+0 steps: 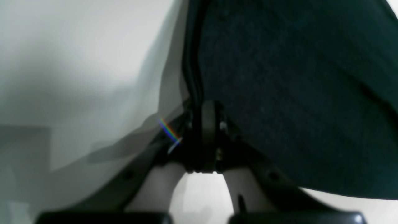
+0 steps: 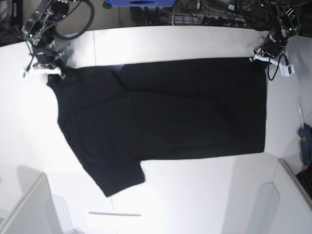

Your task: Fold the T-shirt properly

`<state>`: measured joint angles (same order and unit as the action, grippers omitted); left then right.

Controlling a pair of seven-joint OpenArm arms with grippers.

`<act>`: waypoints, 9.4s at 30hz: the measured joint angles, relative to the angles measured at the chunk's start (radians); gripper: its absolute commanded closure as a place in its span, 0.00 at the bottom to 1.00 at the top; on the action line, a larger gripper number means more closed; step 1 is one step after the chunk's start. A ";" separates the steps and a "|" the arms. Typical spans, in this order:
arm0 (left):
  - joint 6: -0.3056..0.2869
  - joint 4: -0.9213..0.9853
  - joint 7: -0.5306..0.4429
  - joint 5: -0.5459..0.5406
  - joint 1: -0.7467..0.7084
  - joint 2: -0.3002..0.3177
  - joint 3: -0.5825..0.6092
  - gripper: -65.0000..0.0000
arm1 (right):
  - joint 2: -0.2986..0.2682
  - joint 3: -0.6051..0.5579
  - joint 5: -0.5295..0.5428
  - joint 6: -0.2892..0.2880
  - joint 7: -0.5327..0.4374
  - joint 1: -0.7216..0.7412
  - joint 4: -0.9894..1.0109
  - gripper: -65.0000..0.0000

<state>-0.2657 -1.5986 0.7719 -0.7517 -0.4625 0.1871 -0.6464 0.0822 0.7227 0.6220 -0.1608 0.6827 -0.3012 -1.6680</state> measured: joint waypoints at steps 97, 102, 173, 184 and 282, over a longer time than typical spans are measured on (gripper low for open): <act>0.003 -0.142 0.025 0.021 -0.054 0.160 -0.143 1.00 | -0.366 -0.581 0.145 0.003 -0.026 0.680 0.673 0.45; 0.003 -0.142 0.025 0.021 -0.056 0.160 -0.146 1.00 | -0.376 -0.737 0.149 -0.006 -0.103 0.862 0.922 0.36; 0.097 0.405 0.021 0.028 0.502 0.319 0.045 0.27 | -0.291 -1.150 0.158 -0.109 -0.384 0.999 1.262 1.00; 0.091 0.722 -0.024 0.026 0.764 0.375 0.379 0.28 | -0.291 -1.150 0.160 -0.109 -0.384 0.999 1.262 1.00; -0.049 0.063 0.348 0.050 0.491 0.273 0.135 1.00 | -0.434 -0.743 0.156 0.030 -0.198 0.464 0.330 1.00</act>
<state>-0.3149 -1.5360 1.1198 -0.7013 0.0284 0.4599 -0.5114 -0.3515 -0.0204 0.7784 -0.1310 0.4843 0.1627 -1.3380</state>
